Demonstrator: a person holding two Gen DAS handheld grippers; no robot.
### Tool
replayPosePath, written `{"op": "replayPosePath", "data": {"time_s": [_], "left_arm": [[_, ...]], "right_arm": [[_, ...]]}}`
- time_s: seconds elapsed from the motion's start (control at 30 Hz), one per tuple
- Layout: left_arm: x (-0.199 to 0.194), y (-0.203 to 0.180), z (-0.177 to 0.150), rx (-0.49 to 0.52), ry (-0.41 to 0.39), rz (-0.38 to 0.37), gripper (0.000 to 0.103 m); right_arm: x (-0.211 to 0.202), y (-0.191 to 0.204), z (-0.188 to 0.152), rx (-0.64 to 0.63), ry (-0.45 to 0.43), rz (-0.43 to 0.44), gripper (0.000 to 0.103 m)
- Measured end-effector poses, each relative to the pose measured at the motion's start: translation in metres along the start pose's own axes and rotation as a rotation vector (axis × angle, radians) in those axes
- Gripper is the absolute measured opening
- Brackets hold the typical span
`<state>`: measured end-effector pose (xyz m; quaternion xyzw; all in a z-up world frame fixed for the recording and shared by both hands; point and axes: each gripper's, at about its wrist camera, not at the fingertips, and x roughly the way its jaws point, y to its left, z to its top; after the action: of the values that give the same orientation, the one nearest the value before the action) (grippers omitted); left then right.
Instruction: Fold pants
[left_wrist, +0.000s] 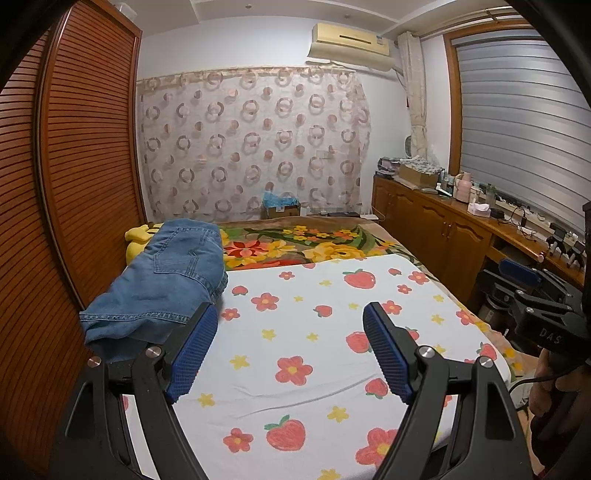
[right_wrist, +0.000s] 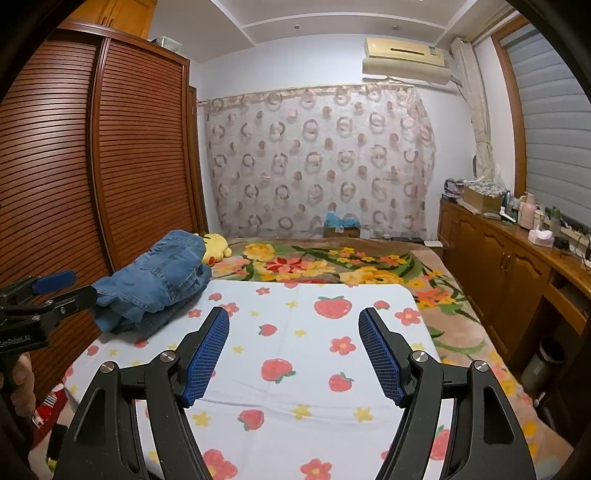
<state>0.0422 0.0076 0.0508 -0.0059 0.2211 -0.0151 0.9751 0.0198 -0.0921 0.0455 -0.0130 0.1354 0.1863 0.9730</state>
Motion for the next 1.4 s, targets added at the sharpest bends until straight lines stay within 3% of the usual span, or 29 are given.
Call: {"op": "replayPosePath", "data": {"time_s": [1.4], "left_arm": [[-0.008, -0.006, -0.006, -0.006, 0.015, -0.003, 0.081]], "right_arm": [[-0.007, -0.011, -0.001, -0.014, -0.004, 0.012, 0.075]]}}
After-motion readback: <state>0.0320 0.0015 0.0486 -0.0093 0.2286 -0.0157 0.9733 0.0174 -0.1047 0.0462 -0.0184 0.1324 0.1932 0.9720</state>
